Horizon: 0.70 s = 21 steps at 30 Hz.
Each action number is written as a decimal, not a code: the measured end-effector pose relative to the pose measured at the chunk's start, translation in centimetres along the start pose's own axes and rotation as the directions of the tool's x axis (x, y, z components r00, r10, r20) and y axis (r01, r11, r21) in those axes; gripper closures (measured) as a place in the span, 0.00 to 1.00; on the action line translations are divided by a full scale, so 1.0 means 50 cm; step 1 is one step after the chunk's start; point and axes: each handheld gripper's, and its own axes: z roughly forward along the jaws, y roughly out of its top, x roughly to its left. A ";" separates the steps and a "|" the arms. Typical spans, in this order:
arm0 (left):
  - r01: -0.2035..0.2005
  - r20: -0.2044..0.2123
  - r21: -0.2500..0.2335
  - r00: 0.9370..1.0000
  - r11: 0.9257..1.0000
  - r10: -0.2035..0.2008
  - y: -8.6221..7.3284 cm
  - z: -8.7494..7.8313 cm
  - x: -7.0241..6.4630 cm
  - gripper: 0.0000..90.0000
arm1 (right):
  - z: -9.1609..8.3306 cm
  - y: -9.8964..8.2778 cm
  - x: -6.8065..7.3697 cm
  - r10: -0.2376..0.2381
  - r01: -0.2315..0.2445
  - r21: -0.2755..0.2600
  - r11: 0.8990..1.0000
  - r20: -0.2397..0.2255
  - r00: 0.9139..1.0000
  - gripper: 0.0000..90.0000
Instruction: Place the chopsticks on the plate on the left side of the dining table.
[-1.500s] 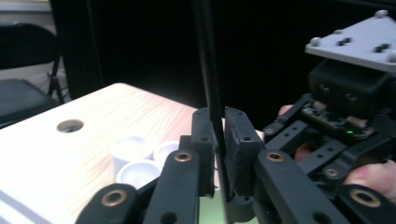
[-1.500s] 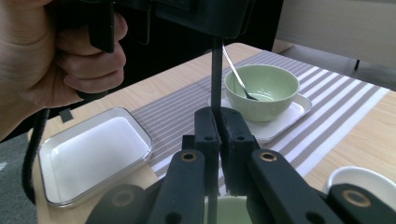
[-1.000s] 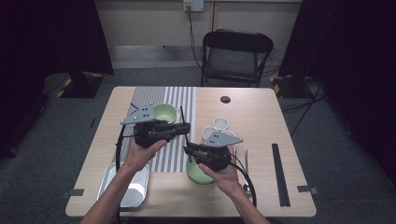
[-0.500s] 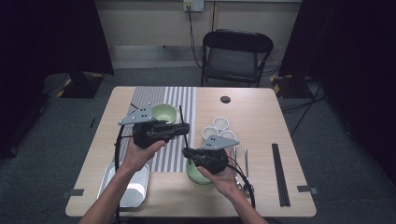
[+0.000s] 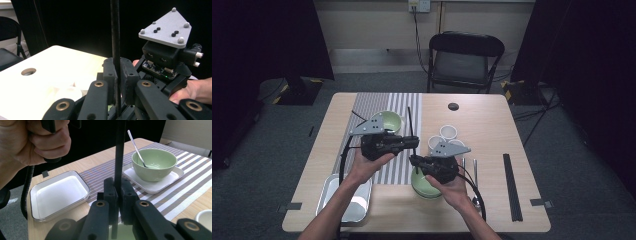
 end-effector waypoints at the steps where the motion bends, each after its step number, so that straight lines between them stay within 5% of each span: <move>1: 0.000 0.000 0.000 1.000 1.000 0.000 0.000 0.000 0.000 0.94 | 0.000 0.000 0.000 0.000 0.000 0.000 1.000 0.000 1.000 0.95; 8: -0.029 -0.003 0.016 1.000 0.999 0.029 0.007 -0.003 -0.012 0.95 | 0.001 -0.009 -0.001 -0.010 0.009 -0.007 1.000 -0.027 1.000 0.89; 16: 0.019 0.018 -0.034 1.000 0.999 -0.018 0.007 -0.022 0.003 0.95 | 0.002 -0.018 0.001 -0.010 0.010 0.005 1.000 -0.046 0.999 0.93; 17: 0.008 -0.014 -0.030 1.000 1.000 -0.009 0.004 -0.021 0.003 0.94 | 0.001 -0.017 0.001 -0.011 0.011 0.004 1.000 -0.048 0.999 0.95; 21: 0.011 -0.013 -0.025 1.000 1.000 -0.011 -0.002 -0.013 0.003 0.94 | 0.004 -0.018 -0.001 -0.010 0.010 0.022 1.000 -0.034 0.999 0.95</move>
